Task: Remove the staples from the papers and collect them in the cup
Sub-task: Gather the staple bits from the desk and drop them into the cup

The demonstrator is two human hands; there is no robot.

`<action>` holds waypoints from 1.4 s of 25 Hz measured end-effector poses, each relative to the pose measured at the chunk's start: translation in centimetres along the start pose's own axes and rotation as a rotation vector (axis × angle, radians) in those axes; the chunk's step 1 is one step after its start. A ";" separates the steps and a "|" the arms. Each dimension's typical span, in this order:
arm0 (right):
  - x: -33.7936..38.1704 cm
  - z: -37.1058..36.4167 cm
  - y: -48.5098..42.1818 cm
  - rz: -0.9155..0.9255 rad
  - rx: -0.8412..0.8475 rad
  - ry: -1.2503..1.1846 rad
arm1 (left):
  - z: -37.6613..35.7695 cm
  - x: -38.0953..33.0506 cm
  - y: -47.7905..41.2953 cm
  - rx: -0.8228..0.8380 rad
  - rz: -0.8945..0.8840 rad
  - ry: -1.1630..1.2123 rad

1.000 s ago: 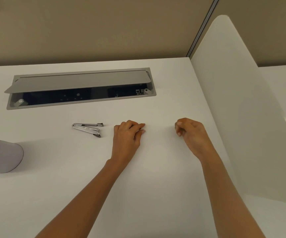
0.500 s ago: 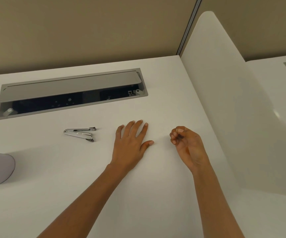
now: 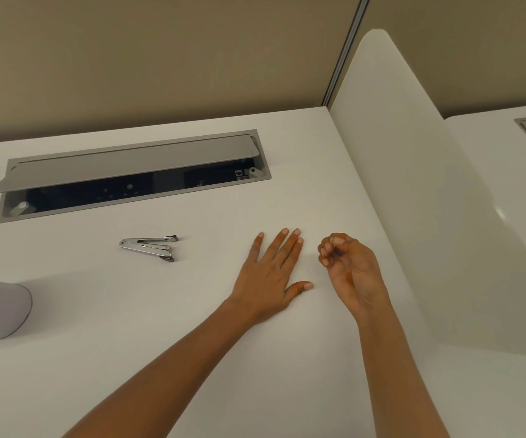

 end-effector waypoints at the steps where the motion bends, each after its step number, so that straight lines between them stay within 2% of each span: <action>1: 0.0 0.0 0.1 0.000 0.002 0.006 | 0.1 0.3 -0.4 -0.004 0.027 0.002; 6: 0.4 -0.3 1.0 0.003 0.013 0.041 | 0.8 2.9 -1.2 -0.014 0.227 0.013; 12: 1.1 -1.1 2.9 0.016 0.030 0.084 | 2.4 4.7 2.8 0.001 0.222 -0.056; 17: 0.9 -4.6 5.5 0.038 0.095 0.251 | 8.2 5.0 8.5 -0.253 0.214 0.017; 20: 0.8 -7.8 7.4 0.052 0.147 0.325 | 12.2 6.2 12.7 -0.402 0.260 0.098; 23: 0.2 -11.2 9.0 0.061 0.187 0.426 | 14.4 8.5 17.0 -0.460 0.397 0.249; 28: -2.9 -19.1 10.8 0.056 0.288 0.587 | 17.0 12.0 24.7 -0.565 0.484 0.176; 35: -9.4 -32.8 12.8 0.087 0.418 0.815 | 17.2 19.5 36.5 -0.664 0.732 0.161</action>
Point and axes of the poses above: each hand's wrist, its own y-axis away from the middle knuckle, its own z-axis out of the back of the hand, x = y × z, the point moved 7 cm from there along -y, towards the middle knuckle, and after that the axes turned 4 degrees about y, right-handed, at the moved point
